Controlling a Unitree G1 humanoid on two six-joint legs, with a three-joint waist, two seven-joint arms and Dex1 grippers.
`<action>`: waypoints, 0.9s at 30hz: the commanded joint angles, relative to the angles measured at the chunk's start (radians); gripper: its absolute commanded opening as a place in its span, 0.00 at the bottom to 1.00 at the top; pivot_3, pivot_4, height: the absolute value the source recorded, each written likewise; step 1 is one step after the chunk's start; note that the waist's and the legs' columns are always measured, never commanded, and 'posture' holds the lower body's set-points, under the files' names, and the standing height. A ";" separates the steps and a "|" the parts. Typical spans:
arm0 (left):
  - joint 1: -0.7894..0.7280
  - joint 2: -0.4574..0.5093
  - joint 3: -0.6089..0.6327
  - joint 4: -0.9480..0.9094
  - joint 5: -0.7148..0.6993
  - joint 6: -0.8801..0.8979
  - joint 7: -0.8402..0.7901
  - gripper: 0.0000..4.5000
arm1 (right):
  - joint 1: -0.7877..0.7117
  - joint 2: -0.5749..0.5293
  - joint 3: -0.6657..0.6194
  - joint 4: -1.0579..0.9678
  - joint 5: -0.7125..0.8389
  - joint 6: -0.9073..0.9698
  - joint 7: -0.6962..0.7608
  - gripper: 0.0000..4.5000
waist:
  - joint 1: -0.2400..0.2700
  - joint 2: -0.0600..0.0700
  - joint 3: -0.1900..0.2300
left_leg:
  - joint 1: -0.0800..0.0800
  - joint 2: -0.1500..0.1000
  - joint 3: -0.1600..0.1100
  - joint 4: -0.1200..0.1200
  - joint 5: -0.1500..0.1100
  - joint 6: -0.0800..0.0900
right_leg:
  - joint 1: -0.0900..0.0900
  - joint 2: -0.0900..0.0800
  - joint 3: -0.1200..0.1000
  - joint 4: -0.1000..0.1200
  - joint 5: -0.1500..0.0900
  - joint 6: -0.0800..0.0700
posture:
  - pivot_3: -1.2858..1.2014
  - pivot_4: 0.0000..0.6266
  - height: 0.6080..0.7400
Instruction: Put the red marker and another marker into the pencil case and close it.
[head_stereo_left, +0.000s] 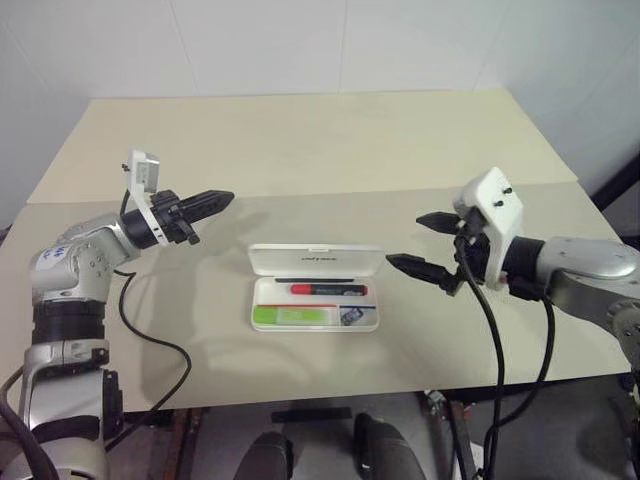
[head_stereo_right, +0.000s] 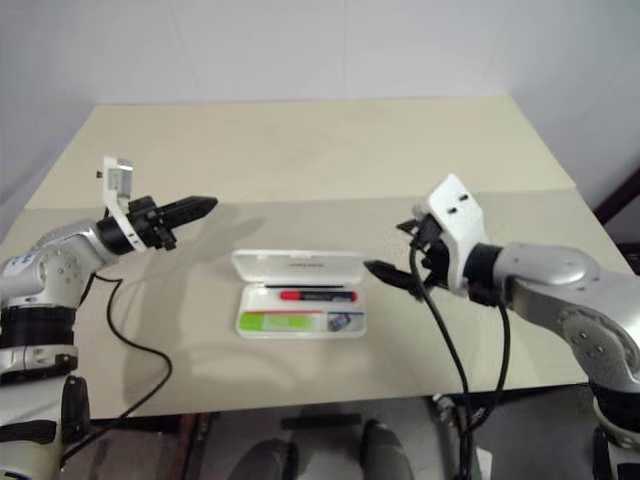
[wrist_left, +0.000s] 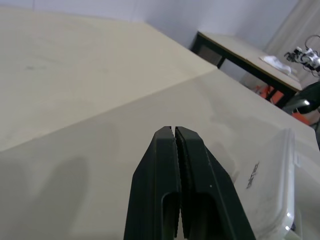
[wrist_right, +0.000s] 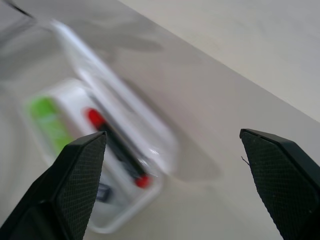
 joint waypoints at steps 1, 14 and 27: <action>-0.054 0.018 -0.041 0.084 0.045 -0.023 -0.099 0.01 | 0.019 0.003 -0.035 -0.075 0.051 -0.034 0.062 1.00 | -0.001 0.000 0.000 | 0.000 0.000 0.000 0.000 0.000 0.000 | 0.000 0.000 0.000 0.000 0.000 0.000 | 0.52 0.24 1.00; -0.213 -0.036 -0.186 0.372 0.210 -0.061 -0.311 0.01 | -0.013 0.013 -0.023 -0.117 0.135 -0.032 0.064 1.00 | -0.001 0.000 0.000 | 0.000 0.000 0.000 0.002 0.000 0.000 | 0.000 0.000 0.000 0.003 0.000 0.000 | 0.52 0.24 1.00; -0.311 -0.081 -0.214 0.492 0.310 -0.115 -0.419 0.01 | 0.195 0.026 -0.023 -0.075 -0.056 -0.210 0.231 1.00 | 0.000 -0.002 0.000 | 0.000 -0.001 0.001 0.004 -0.001 0.001 | 0.000 0.000 0.001 0.005 0.000 0.000 | 0.52 0.24 1.00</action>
